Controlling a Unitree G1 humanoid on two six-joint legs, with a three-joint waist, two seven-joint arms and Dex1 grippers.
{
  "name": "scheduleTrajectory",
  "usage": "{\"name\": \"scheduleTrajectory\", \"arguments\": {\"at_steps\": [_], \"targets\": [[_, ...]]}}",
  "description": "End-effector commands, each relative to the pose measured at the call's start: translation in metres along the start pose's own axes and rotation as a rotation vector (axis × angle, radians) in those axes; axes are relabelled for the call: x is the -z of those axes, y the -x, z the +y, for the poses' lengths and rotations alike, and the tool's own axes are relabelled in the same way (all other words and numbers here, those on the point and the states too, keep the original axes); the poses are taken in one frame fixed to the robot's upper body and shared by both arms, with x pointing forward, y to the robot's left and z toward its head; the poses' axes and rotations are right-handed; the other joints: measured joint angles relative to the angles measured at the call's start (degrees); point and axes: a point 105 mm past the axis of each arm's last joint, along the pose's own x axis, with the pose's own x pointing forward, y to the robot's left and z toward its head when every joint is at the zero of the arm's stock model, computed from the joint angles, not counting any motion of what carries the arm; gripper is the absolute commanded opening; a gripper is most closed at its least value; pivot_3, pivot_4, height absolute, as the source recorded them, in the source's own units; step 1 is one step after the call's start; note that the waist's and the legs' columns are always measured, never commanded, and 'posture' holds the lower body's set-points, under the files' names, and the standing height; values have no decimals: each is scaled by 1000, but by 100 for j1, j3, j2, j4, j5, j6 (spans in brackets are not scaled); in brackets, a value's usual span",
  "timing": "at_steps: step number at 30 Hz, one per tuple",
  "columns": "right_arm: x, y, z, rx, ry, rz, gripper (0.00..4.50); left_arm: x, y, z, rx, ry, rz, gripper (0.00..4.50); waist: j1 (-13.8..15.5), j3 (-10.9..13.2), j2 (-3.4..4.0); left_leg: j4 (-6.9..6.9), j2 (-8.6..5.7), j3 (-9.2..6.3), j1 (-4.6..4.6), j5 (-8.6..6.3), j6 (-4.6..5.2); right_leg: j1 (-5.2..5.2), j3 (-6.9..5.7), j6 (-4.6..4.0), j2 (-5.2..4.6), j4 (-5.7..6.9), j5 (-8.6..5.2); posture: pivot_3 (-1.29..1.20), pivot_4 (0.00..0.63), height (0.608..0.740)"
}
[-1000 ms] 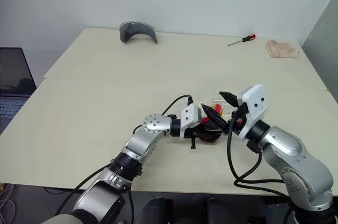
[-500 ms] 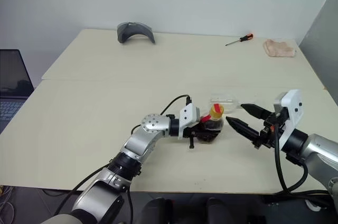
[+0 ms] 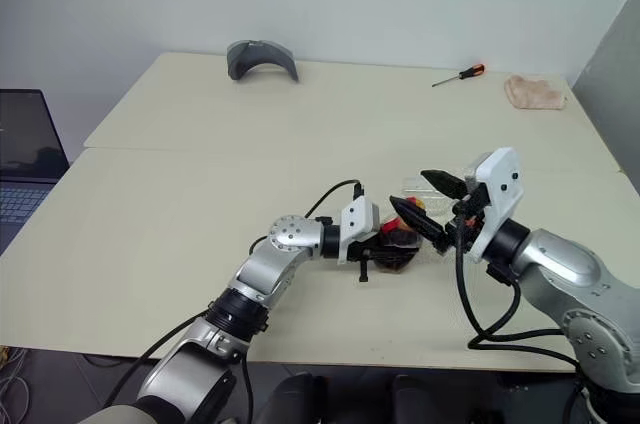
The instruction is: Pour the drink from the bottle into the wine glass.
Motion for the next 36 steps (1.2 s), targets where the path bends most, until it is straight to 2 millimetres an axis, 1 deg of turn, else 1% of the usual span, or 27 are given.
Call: {"name": "scheduleTrajectory", "arguments": {"at_steps": [1,4,6,8,12,14,17,21,25,29,33,36], "targets": [[1,6,-10,43,37,-18,3550,-18,-1,3,-3,-59,-50,719,-1,0,0,0,0,0,0,0,0,0,0,1,0,0,0,0,150,740],[8,14,-17,72,40,-2,3550,-18,0,3,-4,-58,-48,719,-2,0,0,-1,1,0,1,0,0,0,0,0,1,2,0,0,150,740],[11,24,-24,103,21,5,3550,-18,0,3,-4,-58,-47,719,-2,0,0,-2,2,-3,1,0,0,0,-1,0,1,1,0,0,150,740],[13,33,-27,107,-17,0,3550,-18,0,3,-2,-58,-47,718,-1,0,0,-1,2,-3,1,0,0,0,-1,0,2,2,0,0,150,740],[13,46,-23,83,-76,-2,3550,-18,-1,1,2,-58,-49,717,0,0,0,0,2,-1,2,0,0,2,-1,0,1,2,1,0,150,740],[14,51,-17,46,-97,19,3550,-18,-2,1,4,-57,-51,717,-1,0,1,-1,1,0,4,0,0,3,0,0,0,2,1,0,150,740],[14,54,-8,-2,-111,48,3550,-18,-2,1,7,-57,-52,717,-15,-1,2,-4,4,-2,5,0,0,2,0,0,4,2,1,0,150,740],[8,50,0,-36,-117,44,3550,-18,-2,1,8,-57,-52,716,-17,-1,2,-4,4,-3,8,0,0,3,1,14,6,6,-7,0,150,740],[-2,34,5,-48,-131,-6,3550,-18,-2,0,8,-58,-51,700,-18,-1,2,-3,2,-1,7,0,0,3,3,14,6,5,-7,0,150,740],[-6,16,7,-39,-129,-33,3550,-18,-2,0,7,-58,-50,699,-15,-1,2,-4,3,-3,7,0,0,3,2,13,6,4,-7,0,150,740],[-8,6,8,-48,-138,-45,3550,-18,-2,1,4,-59,-49,698,-7,-1,2,-2,2,-2,4,0,0,2,2,10,5,3,-5,0,150,740],[-7,3,11,-65,-144,-38,3550,-17,-1,1,0,-58,-48,697,-7,-1,2,-1,1,-1,4,0,0,2,2,1,2,3,1,0,150,740]]}}
